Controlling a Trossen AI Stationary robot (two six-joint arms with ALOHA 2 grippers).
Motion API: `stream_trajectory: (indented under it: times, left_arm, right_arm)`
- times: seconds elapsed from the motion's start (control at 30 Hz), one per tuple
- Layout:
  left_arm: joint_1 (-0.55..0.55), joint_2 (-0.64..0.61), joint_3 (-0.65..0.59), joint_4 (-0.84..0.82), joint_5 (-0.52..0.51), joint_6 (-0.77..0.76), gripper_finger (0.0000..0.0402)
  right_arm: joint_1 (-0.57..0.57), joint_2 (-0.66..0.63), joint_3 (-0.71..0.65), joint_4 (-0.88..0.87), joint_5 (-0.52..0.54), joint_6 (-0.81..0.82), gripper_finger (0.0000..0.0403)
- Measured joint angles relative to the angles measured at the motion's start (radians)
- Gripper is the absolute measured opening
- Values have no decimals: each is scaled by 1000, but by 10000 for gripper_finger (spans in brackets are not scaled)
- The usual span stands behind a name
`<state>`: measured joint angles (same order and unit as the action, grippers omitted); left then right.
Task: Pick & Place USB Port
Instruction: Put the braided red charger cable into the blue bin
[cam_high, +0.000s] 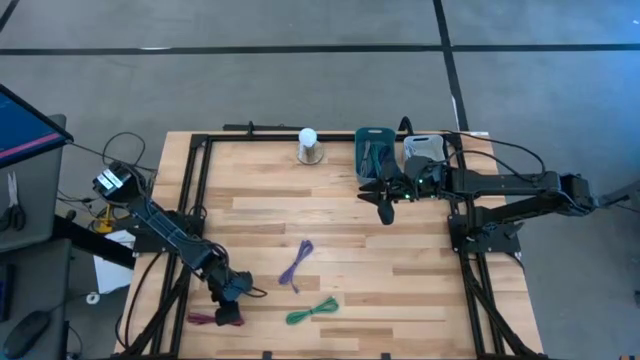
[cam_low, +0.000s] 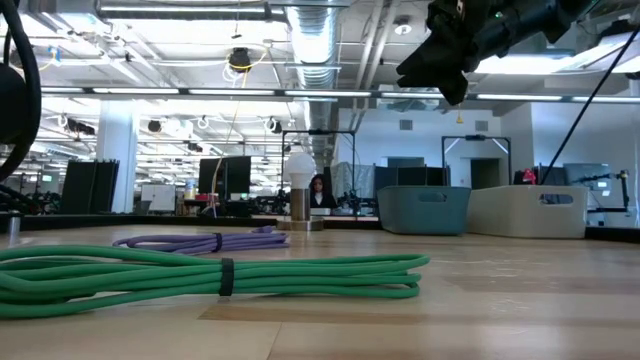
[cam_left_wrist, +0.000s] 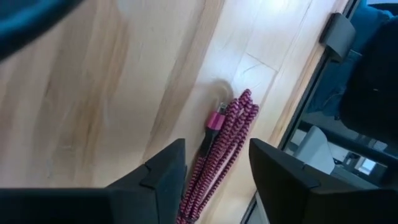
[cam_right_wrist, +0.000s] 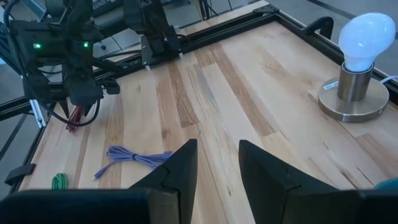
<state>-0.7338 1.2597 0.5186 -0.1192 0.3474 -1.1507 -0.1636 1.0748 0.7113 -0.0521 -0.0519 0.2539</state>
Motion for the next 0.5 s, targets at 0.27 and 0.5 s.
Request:
stream_trajectory:
  times: [0.27,0.5]
  left_arm:
    - [-7,0,0,10,-14,0,170]
    - [-34,23,0,44,-41,-16,145]
  right_arm:
    - [0,0,0,0,0,1,111]
    - [0,0,0,0,0,1,111]
